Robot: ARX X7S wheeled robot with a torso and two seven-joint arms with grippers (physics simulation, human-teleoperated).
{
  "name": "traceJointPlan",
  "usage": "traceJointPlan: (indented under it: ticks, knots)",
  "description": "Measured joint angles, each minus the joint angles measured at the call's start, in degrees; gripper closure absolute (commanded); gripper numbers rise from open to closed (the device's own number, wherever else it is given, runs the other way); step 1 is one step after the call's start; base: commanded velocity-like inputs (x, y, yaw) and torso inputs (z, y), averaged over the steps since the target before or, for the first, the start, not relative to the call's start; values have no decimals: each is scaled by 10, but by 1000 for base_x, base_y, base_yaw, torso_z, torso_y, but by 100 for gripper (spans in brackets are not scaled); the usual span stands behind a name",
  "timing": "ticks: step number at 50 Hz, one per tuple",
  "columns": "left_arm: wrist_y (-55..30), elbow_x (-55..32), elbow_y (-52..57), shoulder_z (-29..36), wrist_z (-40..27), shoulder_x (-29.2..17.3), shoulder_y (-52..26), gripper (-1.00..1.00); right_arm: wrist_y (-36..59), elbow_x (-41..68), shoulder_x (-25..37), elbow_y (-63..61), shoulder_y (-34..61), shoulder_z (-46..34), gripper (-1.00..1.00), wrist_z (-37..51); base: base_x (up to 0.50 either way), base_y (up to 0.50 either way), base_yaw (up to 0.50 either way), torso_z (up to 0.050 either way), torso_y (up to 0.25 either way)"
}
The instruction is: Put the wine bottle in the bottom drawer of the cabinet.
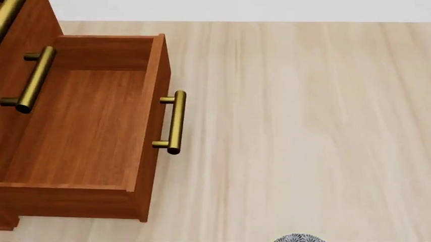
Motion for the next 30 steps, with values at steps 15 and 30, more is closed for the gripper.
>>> traceJointPlan:
  ticks: [15, 30]
  knots:
    - [0, 0, 0, -1, 1, 1, -1, -100, -12, -13, 1, 22, 10, -20, 100, -6, 0, 0, 0, 0, 0]
    - [2, 1, -1, -2, 2, 3, -1, -100, -18, -3, 2, 20, 16, -29, 100, -5, 0, 0, 0, 0, 0]
